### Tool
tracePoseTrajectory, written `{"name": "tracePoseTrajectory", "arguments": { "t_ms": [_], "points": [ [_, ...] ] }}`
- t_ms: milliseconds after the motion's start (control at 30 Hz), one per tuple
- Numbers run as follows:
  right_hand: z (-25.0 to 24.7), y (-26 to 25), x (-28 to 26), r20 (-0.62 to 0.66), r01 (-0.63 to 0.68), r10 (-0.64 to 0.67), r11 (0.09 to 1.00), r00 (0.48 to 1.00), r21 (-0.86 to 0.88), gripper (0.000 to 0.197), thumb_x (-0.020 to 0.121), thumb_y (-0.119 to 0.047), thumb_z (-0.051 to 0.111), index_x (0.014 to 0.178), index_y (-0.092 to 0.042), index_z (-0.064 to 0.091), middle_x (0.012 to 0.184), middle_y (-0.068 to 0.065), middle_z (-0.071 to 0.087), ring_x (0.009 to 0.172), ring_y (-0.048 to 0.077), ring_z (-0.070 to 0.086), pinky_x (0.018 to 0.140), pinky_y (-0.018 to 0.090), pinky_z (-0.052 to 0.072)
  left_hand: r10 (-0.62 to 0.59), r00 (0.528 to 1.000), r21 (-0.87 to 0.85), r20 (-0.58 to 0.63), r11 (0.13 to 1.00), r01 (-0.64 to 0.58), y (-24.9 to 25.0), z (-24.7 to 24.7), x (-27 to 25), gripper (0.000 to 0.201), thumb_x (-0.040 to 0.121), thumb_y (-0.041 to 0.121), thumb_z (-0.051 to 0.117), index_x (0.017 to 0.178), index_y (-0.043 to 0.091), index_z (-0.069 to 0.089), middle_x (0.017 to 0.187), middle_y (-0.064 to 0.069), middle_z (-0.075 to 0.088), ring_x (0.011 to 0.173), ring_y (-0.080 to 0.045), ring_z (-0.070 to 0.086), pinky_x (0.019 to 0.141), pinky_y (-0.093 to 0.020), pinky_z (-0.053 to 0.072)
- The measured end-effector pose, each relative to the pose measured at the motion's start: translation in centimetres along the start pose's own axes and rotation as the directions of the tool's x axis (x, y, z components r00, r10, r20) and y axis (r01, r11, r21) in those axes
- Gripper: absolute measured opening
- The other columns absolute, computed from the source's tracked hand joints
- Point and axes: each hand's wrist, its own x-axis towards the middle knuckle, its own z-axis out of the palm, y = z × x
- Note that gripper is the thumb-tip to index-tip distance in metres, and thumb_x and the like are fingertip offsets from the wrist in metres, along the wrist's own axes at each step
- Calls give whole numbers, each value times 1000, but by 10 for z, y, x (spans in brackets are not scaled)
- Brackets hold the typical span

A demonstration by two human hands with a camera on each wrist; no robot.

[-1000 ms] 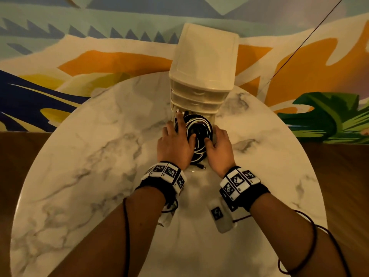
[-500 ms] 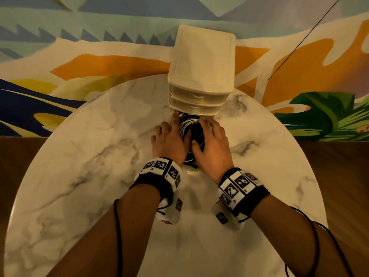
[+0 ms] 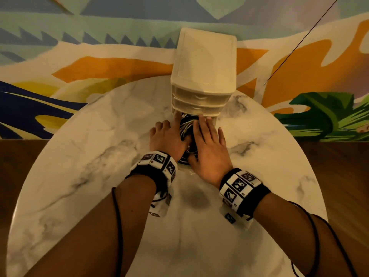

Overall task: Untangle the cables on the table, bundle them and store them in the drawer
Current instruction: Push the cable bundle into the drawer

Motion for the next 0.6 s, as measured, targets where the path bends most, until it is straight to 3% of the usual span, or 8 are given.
{"name": "tracePoseTrajectory", "arguments": {
  "t_ms": [100,233,333,467,600],
  "points": [
    [-4,-6,-8,103,63,-60,998,993,-27,100,76,-54,54,151,-17,0,159,5,-11,146,22,-16,116,52,-3,54,999,114,3,992,-54,1,3,1,69,91,50,32,148,18,10,126,-15,54,116,-35,45,97,-46,32],
    [5,2,-9,245,40,-20,996,969,-78,119,68,-68,62,148,-29,-17,158,1,-21,143,19,-25,115,55,-4,88,995,143,-42,986,-81,-1,7,0,66,92,44,32,148,15,10,135,-14,44,124,-34,37,106,-48,27],
    [10,0,-5,241,17,-2,998,971,-59,115,72,-67,61,147,-30,-17,159,-1,-16,144,17,-21,116,56,1,125,985,142,-120,984,-108,-3,13,-4,61,94,41,32,147,15,17,142,-12,37,129,-32,32,108,-48,25],
    [13,-1,-5,211,-3,15,998,977,-58,108,77,-63,58,148,-26,-15,159,1,-13,145,18,-18,117,56,3,194,959,159,-208,974,-163,-4,16,-8,54,92,38,35,142,18,33,134,-14,45,119,-33,44,98,-47,36],
    [13,-4,-6,201,-2,16,998,979,-67,106,79,-58,58,149,-25,-14,159,3,-13,145,20,-17,117,56,2,174,963,149,-205,978,-145,-4,14,-9,53,91,38,41,140,21,36,135,-14,44,118,-34,44,96,-49,37]
  ]
}}
